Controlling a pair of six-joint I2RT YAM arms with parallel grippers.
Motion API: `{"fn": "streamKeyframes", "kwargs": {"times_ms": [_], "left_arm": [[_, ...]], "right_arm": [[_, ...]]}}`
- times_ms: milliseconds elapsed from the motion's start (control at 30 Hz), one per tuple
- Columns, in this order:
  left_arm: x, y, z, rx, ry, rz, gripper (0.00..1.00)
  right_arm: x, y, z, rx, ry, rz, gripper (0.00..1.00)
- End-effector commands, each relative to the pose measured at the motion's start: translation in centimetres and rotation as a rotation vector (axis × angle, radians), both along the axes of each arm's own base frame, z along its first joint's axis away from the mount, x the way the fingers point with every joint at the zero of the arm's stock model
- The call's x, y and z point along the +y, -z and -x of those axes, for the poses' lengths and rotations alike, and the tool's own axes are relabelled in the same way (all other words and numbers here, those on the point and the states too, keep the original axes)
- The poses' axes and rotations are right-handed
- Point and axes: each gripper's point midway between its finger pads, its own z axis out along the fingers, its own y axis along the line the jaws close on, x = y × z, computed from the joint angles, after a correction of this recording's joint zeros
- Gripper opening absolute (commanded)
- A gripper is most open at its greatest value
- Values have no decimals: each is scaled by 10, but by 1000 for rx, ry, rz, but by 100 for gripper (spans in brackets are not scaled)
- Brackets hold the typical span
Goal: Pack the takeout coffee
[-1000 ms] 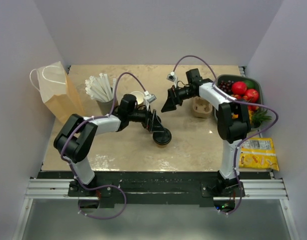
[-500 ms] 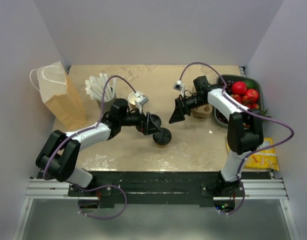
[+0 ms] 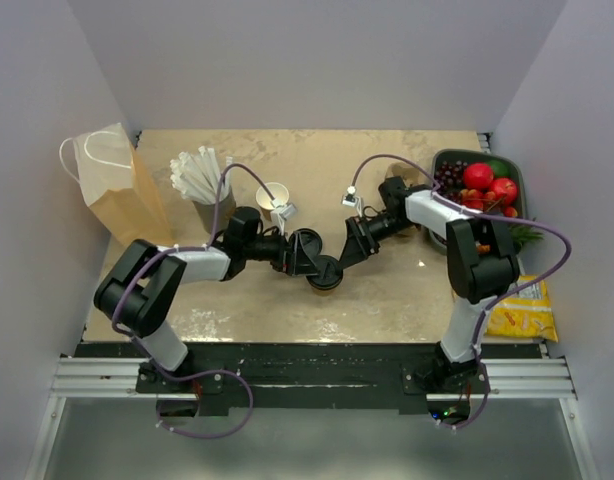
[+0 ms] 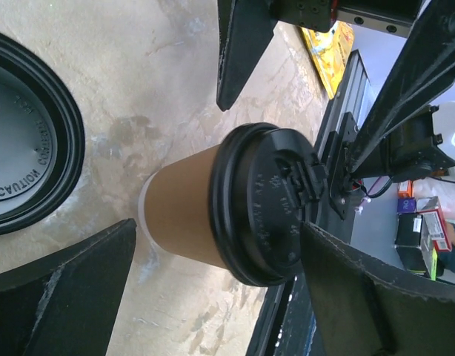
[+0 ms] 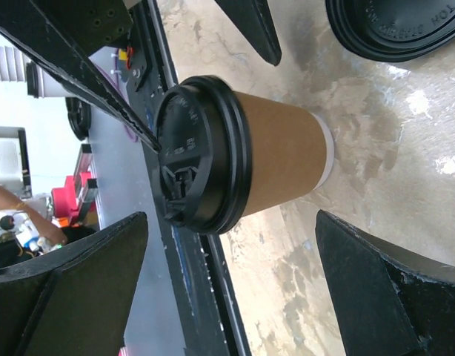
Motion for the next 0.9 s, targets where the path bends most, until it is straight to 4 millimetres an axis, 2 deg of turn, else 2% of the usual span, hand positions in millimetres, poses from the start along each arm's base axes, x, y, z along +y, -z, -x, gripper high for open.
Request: {"fn": "streamKeyframes", "kwargs": {"times_ms": [0,300,567,867], "left_arm": [[-4,-7,-9,-10,13,64,95],[-1,11,-8,53,10,54,94],[11,40,-19,114,-39,10,92],[22,71,-18,176,-78,-58,91]], "right_arm": [[11,2,-3,25,2,-40,99],[14,28,-8,126,38,-9,94],[8,55,1,174,16,33,92],[2,74,-3,158,34,73,92]]}}
